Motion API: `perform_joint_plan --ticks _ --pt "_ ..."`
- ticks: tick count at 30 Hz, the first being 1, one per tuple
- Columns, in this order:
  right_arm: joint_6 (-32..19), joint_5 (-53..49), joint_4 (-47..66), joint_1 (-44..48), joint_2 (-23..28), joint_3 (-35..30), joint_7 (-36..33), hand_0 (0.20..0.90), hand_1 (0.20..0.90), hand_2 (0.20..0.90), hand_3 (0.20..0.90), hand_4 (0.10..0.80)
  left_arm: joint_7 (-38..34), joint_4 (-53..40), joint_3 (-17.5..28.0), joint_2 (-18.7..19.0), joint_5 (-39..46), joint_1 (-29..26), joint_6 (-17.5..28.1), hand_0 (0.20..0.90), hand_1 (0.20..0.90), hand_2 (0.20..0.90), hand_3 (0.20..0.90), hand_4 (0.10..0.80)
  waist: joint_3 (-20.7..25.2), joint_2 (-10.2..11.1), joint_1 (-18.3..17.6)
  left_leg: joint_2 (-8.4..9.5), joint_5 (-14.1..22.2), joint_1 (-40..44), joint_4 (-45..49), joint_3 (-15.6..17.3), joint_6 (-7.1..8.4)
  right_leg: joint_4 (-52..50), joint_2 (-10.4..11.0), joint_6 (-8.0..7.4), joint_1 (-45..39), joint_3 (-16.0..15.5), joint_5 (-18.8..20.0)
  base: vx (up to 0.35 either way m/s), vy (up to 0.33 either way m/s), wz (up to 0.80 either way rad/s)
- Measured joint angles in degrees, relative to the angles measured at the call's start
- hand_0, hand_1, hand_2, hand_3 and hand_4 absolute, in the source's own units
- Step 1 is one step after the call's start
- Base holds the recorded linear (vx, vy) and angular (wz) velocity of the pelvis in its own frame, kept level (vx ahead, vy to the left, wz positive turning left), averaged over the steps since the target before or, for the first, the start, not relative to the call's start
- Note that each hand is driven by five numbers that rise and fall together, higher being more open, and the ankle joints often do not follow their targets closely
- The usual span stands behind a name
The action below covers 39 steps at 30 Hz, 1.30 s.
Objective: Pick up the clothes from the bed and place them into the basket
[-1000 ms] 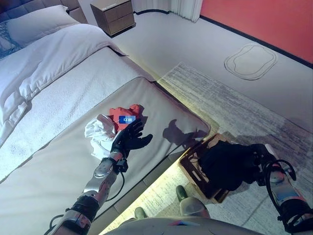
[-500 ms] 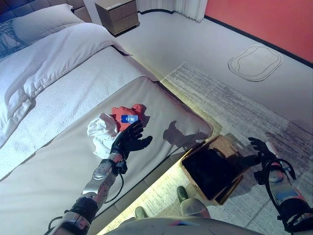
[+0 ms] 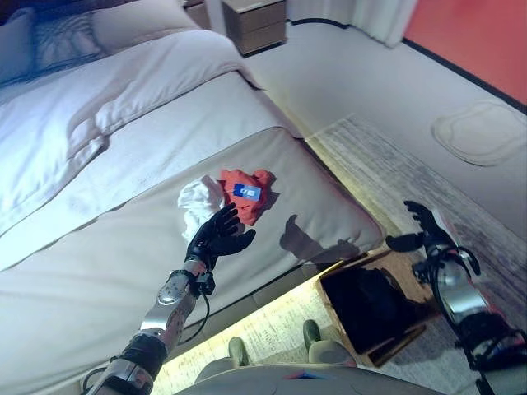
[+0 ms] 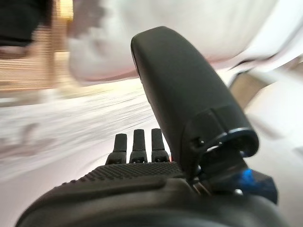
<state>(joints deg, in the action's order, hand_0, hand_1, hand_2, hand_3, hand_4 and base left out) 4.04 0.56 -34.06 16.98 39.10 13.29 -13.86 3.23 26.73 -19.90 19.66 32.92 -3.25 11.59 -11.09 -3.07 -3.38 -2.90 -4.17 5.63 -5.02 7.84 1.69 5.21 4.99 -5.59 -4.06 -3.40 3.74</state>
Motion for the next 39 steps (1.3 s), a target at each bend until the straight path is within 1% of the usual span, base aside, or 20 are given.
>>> perform_joint_plan --ticks 4,6,8,9,11,12,13,15,17,18,19,20,21,23,24,26,27,28,33,39 --pt "0.0 0.0 -2.8 10.0 0.0 3.7 -1.0 0.9 0.9 0.9 0.9 0.8 0.8 3.9 -0.1 1.2 -0.7 -1.0 1.1 0.9 0.9 0.9 0.9 0.8 -1.0 -1.7 2.8 0.35 -1.0 -4.5 1.9 -3.2 0.33 -0.1 0.4 0.09 1.9 -3.2 0.1 -0.102 0.041 0.45" --pt "-0.1 0.0 -6.7 14.7 0.4 5.2 -0.7 0.9 0.9 0.9 0.9 0.8 1.0 6.5 -0.1 1.4 -0.7 -1.4 1.6 0.9 0.9 0.9 0.9 0.8 -2.3 -2.5 4.3 0.43 -1.8 -5.6 1.9 -5.0 0.25 -0.2 0.5 0.1 2.0 -5.1 0.1 -0.054 0.056 0.48" --pt "0.0 0.0 -9.8 18.1 0.5 5.3 -0.2 0.9 0.9 0.9 0.9 0.8 1.1 7.4 -0.2 1.6 -0.7 -1.0 2.3 0.9 0.9 0.9 0.9 0.8 -3.5 -3.1 6.3 0.48 -2.3 -6.8 2.0 -5.8 0.46 -0.4 0.5 0.11 2.8 -6.0 0.1 -0.068 0.089 0.32" --pt "0.0 0.0 -11.8 20.2 0.6 5.5 0.4 0.9 0.9 0.9 0.9 0.8 1.2 7.6 -0.2 1.7 -0.7 -1.0 2.5 0.9 0.9 0.9 0.9 0.8 -4.5 -3.6 7.0 1.0 -2.4 -7.8 2.6 -6.6 0.57 -0.5 0.7 0.11 3.1 -6.8 0.1 -0.113 0.09 0.27" --pt "0.0 0.0 -15.0 23.7 0.9 6.3 0.9 0.9 0.9 0.9 0.9 0.8 1.6 7.5 -0.4 1.7 -0.7 -1.1 3.2 0.9 0.9 0.9 0.9 0.8 -6.5 -4.5 8.3 1.25 -2.5 -10.1 4.2 -7.5 0.65 -2.4 1.0 0.22 4.9 -7.8 0.0 -0.126 0.04 0.28" --pt "0.1 0.1 -16.5 25.8 1.3 6.9 1.0 0.9 0.9 0.9 0.9 0.8 2.1 7.2 -0.6 2.0 -0.7 -1.4 4.0 0.9 0.9 0.9 0.9 0.8 -7.7 -4.7 8.6 1.46 -2.5 -11.9 5.6 -8.0 0.65 -4.4 1.4 0.83 6.7 -8.3 -0.7 -0.112 0.017 0.26" --pt "0.1 0.1 -17.7 27.5 1.6 7.1 1.1 0.9 0.9 0.9 0.9 0.8 2.5 6.7 -0.7 2.3 -0.7 -1.8 4.9 0.9 0.9 0.9 0.9 0.8 -9.3 -4.9 8.9 1.67 -2.5 -13.0 6.7 -8.5 0.65 -6.5 1.8 0.98 8.0 -8.6 -1.5 -0.11 0.003 0.29" --pt "0.2 0.1 -20.6 31.0 2.2 8.4 1.1 0.9 0.9 0.9 0.9 0.8 3.0 5.7 -1.1 3.4 -0.6 -3.3 6.2 0.9 0.9 0.9 0.9 0.8 -12.4 -5.0 9.6 2.36 -2.5 -15.7 9.4 -9.6 0.67 -12.9 3.1 1.44 11.6 -9.7 -4.4 -0.077 -0.014 0.37" --pt "1.1 0.1 -23.3 34.3 3.1 9.3 0.8 0.9 0.9 0.9 0.9 0.8 3.3 5.0 -2.3 5.0 -0.4 -5.4 7.4 0.9 0.9 0.9 0.9 0.8 -15.2 -4.7 10.4 3.45 -2.2 -18.0 11.8 -10.4 0.69 -22.2 5.5 2.18 16.6 -9.9 -8.5 -0.059 -0.028 0.41" --pt "1.4 0.1 -23.6 35.4 3.4 9.3 0.6 0.9 0.9 0.9 0.9 0.8 3.3 4.1 -2.3 5.6 -0.3 -6.3 7.5 0.9 0.9 0.9 0.9 0.8 -16.7 -4.7 11.3 4.45 -2.1 -18.6 12.4 -10.7 0.73 -26.0 6.6 2.09 18.4 -9.8 -10.1 -0.113 -0.044 0.36" --pt "1.7 0.1 -24.0 37.5 3.6 9.9 0.5 0.9 0.9 0.9 0.9 0.8 3.1 1.9 -2.3 7.0 -0.3 -6.7 8.1 0.9 0.9 0.9 0.9 0.8 -18.3 -4.3 12.1 5.61 -1.5 -20.8 14.8 -10.8 0.12 -31.1 8.3 2.41 21.5 -9.6 -12.2 -0.109 -0.042 0.34" --pt "2.2 0.1 -24.4 39.0 3.8 10.4 0.5 0.9 0.9 0.9 0.9 0.8 2.7 -0.3 -2.4 8.1 -0.3 -6.9 8.7 0.9 0.9 0.9 0.9 0.8 -19.2 -4.1 12.7 6.28 -0.3 -23.3 18.0 -11.1 0.1 -34.8 9.4 3.08 24.0 -9.6 -13.7 -0.037 -0.068 0.3" --pt "2.3 0.1 -24.6 39.6 3.8 10.4 0.4 0.9 0.9 0.9 0.9 0.8 2.6 -1.3 -2.3 8.4 -0.3 -7.0 8.9 0.9 0.9 0.9 0.9 0.8 -19.6 -4.2 12.9 6.55 0.1 -24.4 19.3 -11.3 -0.07 -36.2 9.7 3.25 24.9 -9.6 -14.3 0.008 -0.063 0.32" --pt "2.6 0.0 -25.4 40.8 3.8 11.6 0.2 0.9 0.9 0.9 0.9 0.8 1.6 -4.1 -2.4 8.8 0.8 -7.1 9.9 0.9 0.9 0.9 0.9 0.8 -20.6 -4.0 14.9 7.46 2.7 -28.7 25.9 -11.6 -0.16 -42.5 11.2 3.93 28.8 -9.3 -17.1 -0.003 -0.053 0.27" --pt "2.8 0.0 -25.6 40.8 3.7 12.3 0.2 0.9 0.9 0.9 0.9 0.8 1.3 -4.8 -2.4 8.9 0.9 -6.9 9.9 0.9 0.9 0.9 0.9 0.8 -20.6 -4.0 15.7 7.65 3.1 -30.0 27.4 -12.1 -0.22 -44.2 11.5 4.0 29.7 -9.5 -17.9 -0.033 -0.035 0.26" --pt "3.5 0.0 -26.5 42.2 3.7 13.0 0.0 0.9 0.9 0.9 0.9 0.8 0.2 -7.8 -2.3 9.6 1.2 -5.6 9.9 0.9 0.9 0.9 0.9 0.8 -20.6 -4.0 16.4 8.11 3.9 -33.5 31.1 -13.1 -0.18 -47.9 12.2 4.99 32.4 -10.1 -19.7 -0.035 -0.029 0.31" --pt "3.9 0.0 -27.0 43.5 3.8 13.0 -0.3 0.9 0.9 0.9 0.9 0.8 -0.2 -9.4 -2.4 10.0 1.6 -4.9 9.9 0.9 0.9 0.9 0.9 0.8 -20.6 -4.0 16.7 8.16 4.5 -35.6 33.1 -13.4 -0.17 -49.6 12.3 5.57 34.3 -10.0 -20.5 -0.018 -0.024 0.21" --pt "4.0 0.0 -27.2 44.6 3.9 13.1 -0.8 0.9 0.9 0.9 0.9 0.8 -0.5 -10.2 -2.4 10.3 1.9 -4.4 9.9 0.9 0.9 0.9 0.9 0.8 -20.6 -4.0 16.9 8.15 4.7 -37.6 34.8 -13.7 -0.08 -51.2 12.3 5.71 36.1 -10.0 -20.9 -0.01 -0.022 0.15" --pt "4.5 -1.7 -28.6 48.3 4.5 14.1 -2.3 0.9 0.9 0.9 0.9 0.8 -1.5 -10.4 -2.8 10.4 2.0 -2.8 9.8 0.9 0.9 0.9 0.9 0.8 -20.6 -4.1 17.6 8.13 5.6 -45.9 40.4 -15.8 0.26 -57.3 12.4 7.29 43.2 -11.1 -22.8 -0.009 -0.017 0.19" --pt "5.7 -2.2 -28.6 49.5 4.7 15.0 -3.3 0.9 0.9 0.9 0.9 0.8 -1.5 -10.5 -2.7 10.4 3.8 0.5 9.7 0.9 0.9 0.9 0.9 0.8 -20.6 -4.0 18.1 7.96 5.8 -50.1 43.0 -17.1 0.57 -60.4 12.3 8.1 47.2 -11.5 -23.3 0.001 0.002 0.08"
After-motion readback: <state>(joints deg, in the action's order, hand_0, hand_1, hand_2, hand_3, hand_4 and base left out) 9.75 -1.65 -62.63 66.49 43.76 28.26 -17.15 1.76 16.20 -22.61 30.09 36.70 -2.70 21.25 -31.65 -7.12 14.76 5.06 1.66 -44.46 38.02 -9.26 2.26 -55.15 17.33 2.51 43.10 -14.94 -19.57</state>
